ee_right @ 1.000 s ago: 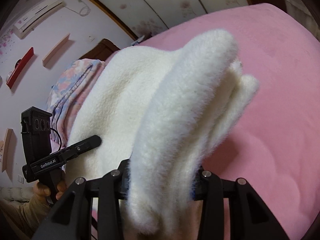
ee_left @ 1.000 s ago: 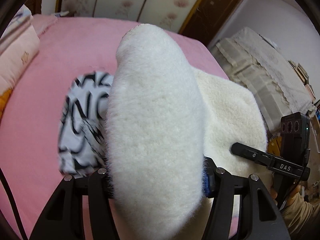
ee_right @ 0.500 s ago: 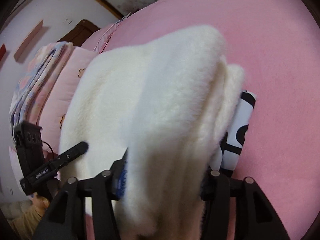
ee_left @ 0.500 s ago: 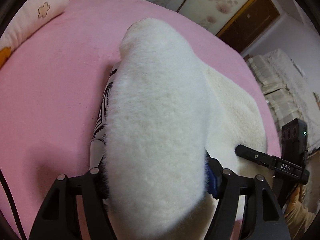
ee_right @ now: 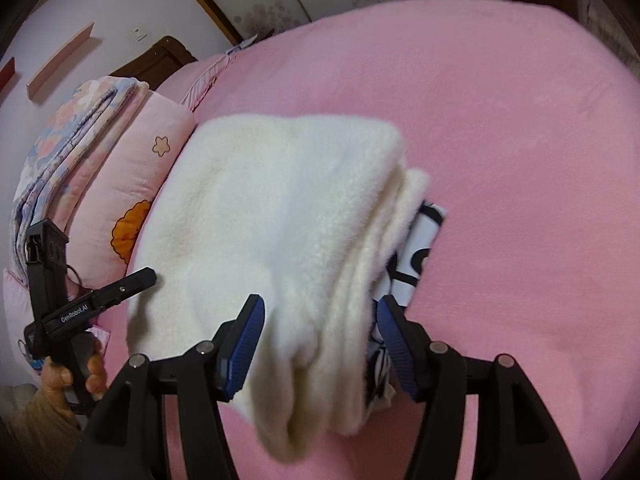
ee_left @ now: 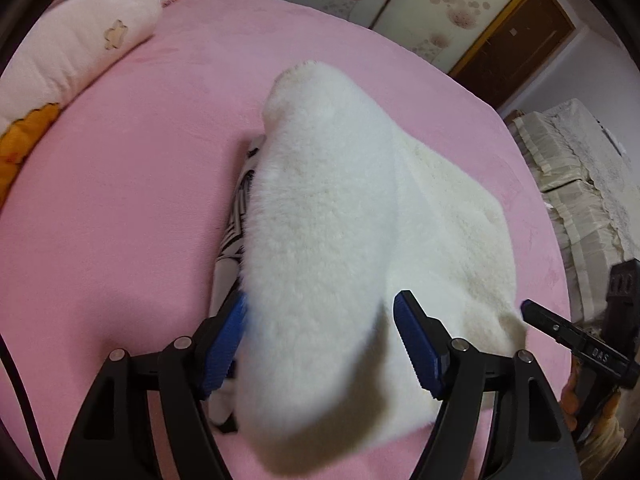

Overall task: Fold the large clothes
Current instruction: 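Lower the cardigan onto the printed garment stack and open both grippers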

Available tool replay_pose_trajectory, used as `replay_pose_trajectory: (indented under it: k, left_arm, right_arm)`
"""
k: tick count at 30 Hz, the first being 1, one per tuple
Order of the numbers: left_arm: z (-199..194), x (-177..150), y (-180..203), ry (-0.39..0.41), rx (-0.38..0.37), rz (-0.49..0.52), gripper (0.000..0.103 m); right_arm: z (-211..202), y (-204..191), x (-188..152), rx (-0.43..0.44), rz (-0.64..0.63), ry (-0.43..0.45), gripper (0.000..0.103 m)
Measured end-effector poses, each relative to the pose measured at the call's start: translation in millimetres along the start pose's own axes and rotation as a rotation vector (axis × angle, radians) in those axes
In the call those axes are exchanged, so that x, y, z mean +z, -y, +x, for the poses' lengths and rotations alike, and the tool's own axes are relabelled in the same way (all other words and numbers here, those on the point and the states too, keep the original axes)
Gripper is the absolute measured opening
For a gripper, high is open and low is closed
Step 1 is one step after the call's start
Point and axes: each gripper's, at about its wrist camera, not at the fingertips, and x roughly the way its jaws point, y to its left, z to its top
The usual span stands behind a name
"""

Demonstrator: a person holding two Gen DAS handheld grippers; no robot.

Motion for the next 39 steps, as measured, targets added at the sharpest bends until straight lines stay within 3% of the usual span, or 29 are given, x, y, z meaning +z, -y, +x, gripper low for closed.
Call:
replay_pose_trajectory:
  k: [7,9,14,18,20,21,28,31,36,39]
  left_arm:
    - [-55,-15,47,0.065,0.023,0.033,0.064]
    - [-56,-19,55,0.058,0.028,0.042,0.052]
    - [-29,-29,62,-0.015,0.04,0.059,0.036]
    - [-4,-36,56,-0.087,0.102,0.07,0.036]
    - [0,-38,53,-0.09,0.104,0.064,0.036]
    - [2,-38,50,-0.093,0.097,0.055,0.035]
    - [8,-40,51,-0.101,0.112,0.057,0.035]
    - [5,-41,56,-0.089,0.104,0.049,0.038]
    - [-3,-46,66,-0.094,0.046,0.046,0.075]
    - [-14,-50,81,-0.078,0.084,0.074,0.085]
  right_arm:
    - [-29,-49,-26,-0.075,-0.078,0.09,0.059]
    - [-29,-63,-32,-0.071,-0.102,0.098,0.056]
    - [-13,-78,-40,-0.048,-0.135,0.07,0.036]
    - [7,-69,-42,-0.129,-0.131,0.032,0.03]
    - [17,-57,-45,-0.183,-0.117,0.003,0.008]
    - [20,-50,-46,-0.198,-0.102,-0.003,0.004]
    - [23,-44,-49,-0.205,-0.075,-0.014,0.0]
    - [21,-47,-49,-0.204,-0.057,-0.024,0.002]
    - [11,-46,-51,-0.173,-0.021,-0.041,0.006]
    - [-4,-48,-54,-0.174,-0.017,-0.035,0.015]
